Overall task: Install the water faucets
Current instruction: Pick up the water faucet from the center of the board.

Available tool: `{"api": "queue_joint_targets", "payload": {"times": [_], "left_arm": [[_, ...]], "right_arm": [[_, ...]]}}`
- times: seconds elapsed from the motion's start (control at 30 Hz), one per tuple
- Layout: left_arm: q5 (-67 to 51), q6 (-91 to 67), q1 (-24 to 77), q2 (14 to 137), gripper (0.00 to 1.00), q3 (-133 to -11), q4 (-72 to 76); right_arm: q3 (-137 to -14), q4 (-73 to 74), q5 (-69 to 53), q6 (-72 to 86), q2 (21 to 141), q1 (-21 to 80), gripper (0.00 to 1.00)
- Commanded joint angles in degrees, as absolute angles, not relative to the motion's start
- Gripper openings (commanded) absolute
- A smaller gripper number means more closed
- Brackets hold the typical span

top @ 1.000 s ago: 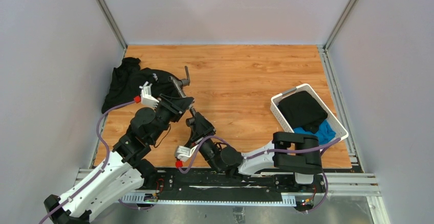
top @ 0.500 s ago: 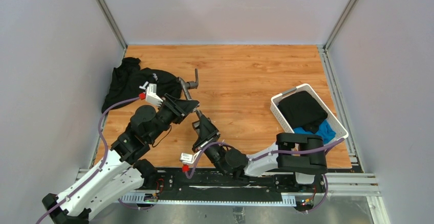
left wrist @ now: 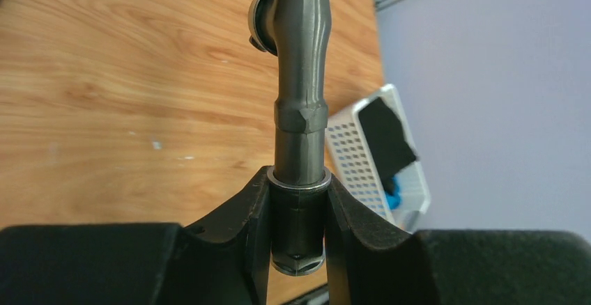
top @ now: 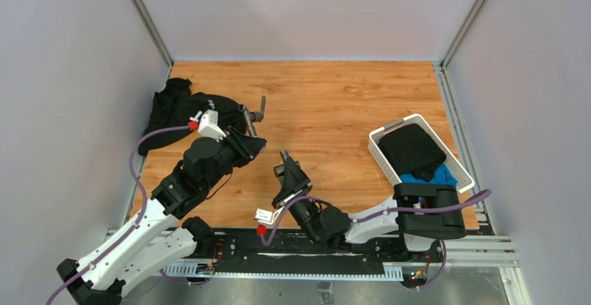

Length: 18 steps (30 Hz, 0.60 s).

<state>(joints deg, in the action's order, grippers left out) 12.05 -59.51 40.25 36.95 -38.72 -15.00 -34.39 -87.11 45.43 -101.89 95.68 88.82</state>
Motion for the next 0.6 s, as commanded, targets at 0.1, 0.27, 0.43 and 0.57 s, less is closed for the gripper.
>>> {"api": "queue_joint_targets", "payload": {"times": [0.1, 0.27, 0.43, 0.57], "left_arm": [[17.3, -41.1, 40.4, 45.6, 0.00, -37.4, -14.4], [26.0, -37.0, 44.6, 54.5, 0.00, -31.9, -7.0], [30.5, -36.8, 47.5, 60.0, 0.00, -29.5, -1.9], [30.7, -38.8, 48.5, 61.0, 0.00, -28.0, -0.3]], "right_arm": [[-28.6, -91.5, 58.2, -94.1, 86.9, 90.0, 0.00], [-27.3, -91.5, 63.4, -92.9, 84.4, 90.1, 0.00], [-26.3, -91.5, 65.7, -91.6, 82.7, 90.6, 0.00], [-25.7, -91.5, 66.1, -91.4, 82.4, 90.7, 0.00]]}}
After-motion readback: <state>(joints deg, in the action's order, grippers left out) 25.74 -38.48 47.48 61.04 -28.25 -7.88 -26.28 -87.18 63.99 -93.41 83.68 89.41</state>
